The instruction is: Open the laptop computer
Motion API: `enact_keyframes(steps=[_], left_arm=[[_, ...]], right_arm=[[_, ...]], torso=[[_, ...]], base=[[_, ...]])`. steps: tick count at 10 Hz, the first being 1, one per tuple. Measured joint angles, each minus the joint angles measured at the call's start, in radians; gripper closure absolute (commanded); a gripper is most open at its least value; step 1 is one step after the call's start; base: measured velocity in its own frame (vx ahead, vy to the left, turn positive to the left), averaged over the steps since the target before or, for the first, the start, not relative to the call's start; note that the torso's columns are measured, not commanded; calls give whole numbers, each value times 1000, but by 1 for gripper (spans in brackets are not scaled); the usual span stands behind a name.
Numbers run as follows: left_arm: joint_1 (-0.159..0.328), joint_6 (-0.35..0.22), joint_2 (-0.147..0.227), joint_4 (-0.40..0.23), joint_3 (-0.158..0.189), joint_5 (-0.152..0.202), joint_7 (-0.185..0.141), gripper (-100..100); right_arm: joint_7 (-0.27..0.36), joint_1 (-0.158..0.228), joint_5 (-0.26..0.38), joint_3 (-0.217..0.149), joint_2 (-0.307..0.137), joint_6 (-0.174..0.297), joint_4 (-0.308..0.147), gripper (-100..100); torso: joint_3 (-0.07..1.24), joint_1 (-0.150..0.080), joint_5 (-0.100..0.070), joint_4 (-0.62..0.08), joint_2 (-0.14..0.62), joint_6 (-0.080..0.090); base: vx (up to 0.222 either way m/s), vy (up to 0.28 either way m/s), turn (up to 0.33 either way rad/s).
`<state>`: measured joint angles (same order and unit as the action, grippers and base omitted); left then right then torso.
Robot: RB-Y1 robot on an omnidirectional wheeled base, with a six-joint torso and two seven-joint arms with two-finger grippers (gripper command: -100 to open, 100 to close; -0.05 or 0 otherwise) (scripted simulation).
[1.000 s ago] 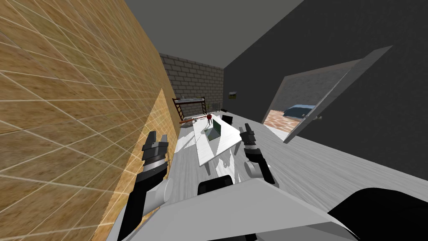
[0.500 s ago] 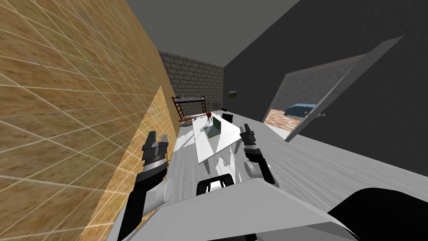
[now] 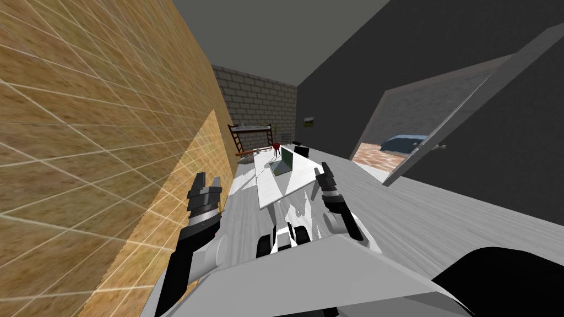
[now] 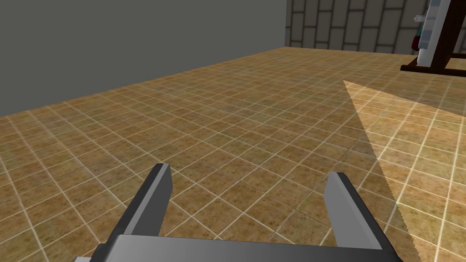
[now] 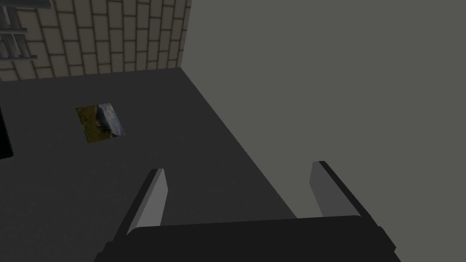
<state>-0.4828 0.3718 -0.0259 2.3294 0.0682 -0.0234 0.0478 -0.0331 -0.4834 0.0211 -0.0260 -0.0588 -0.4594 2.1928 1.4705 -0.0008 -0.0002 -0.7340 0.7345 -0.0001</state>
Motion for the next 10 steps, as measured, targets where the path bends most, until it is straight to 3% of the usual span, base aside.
enact_keyframes(steps=[5,10], left_arm=[[0,0,0,0,0,0,0,0],[0,0,0,0,0,0,0,0]], right_arm=[[75,22,79,-42,-102,10,-61,-100],[189,60,198,-95,-178,32,-137,-100]], torso=[[5,1,0,-4,4,0],[5,1,0,-4,4,0]], base=[[-2,-23,152],[-4,-31,225]])
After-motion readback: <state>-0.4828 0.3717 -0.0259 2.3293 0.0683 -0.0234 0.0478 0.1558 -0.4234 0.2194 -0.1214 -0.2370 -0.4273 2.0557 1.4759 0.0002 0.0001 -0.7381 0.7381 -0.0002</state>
